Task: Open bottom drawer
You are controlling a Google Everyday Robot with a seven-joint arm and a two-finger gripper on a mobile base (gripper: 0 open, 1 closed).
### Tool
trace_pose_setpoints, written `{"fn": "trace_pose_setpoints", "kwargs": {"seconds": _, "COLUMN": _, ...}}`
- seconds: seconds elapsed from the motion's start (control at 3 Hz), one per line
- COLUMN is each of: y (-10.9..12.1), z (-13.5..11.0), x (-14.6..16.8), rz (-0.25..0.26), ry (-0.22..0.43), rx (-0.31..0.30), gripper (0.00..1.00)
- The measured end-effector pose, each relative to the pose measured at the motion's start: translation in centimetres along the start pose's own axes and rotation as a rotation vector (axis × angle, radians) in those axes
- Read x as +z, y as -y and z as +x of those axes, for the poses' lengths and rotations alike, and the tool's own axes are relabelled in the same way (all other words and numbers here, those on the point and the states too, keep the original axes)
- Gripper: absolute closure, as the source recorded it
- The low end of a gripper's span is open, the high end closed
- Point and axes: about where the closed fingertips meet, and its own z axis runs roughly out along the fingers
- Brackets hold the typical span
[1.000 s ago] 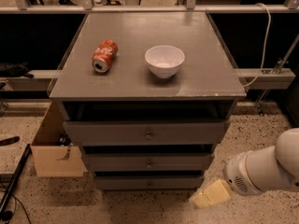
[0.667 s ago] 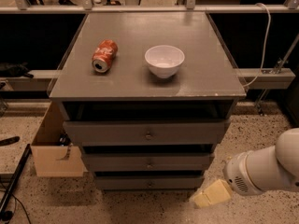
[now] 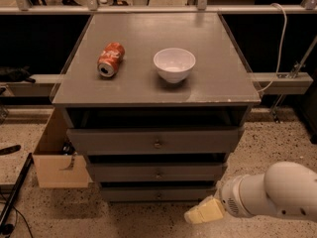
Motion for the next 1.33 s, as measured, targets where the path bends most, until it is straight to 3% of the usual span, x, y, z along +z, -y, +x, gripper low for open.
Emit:
{"fn": "trace_pose_setpoints", "kwargs": {"seconds": 0.33, "y": 0.2, "z": 0.9, "x": 2.5, "rz": 0.010, "ry": 0.028, "rx": 0.019, "gripper": 0.00}}
{"fn": "trace_pose_setpoints", "kwargs": {"seconds": 1.0, "y": 2.6, "z": 2.9, "x": 4.3, "rz": 0.020, "ry": -0.012, "rx": -0.200, "gripper": 0.00}}
{"fn": "trace_pose_setpoints", "kwargs": {"seconds": 1.33, "y": 5.3, "z": 4.6, "x": 4.7, "rz": 0.041, "ry": -0.039, "rx": -0.238, "gripper": 0.00}}
